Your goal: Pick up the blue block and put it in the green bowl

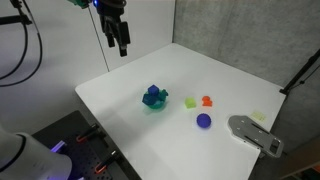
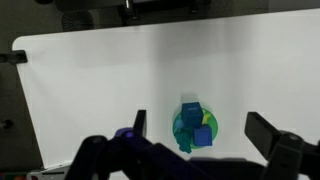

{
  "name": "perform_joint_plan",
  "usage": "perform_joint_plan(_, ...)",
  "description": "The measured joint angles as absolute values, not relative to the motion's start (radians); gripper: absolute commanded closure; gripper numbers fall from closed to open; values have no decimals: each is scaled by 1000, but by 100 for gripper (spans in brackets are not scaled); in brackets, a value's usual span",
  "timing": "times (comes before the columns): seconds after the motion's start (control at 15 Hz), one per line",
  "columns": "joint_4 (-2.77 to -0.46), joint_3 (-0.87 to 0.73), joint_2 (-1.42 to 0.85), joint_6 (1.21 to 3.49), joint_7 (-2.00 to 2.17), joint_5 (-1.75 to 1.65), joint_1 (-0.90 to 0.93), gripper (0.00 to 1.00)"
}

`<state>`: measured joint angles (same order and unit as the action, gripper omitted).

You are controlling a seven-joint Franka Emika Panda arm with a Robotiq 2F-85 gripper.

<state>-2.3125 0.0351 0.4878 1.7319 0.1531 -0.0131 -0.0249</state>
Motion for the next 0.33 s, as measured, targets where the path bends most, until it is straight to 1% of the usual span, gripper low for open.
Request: perform_joint_plan(0.33, -2318, 1, 488, 1742, 124, 11, -26, 0)
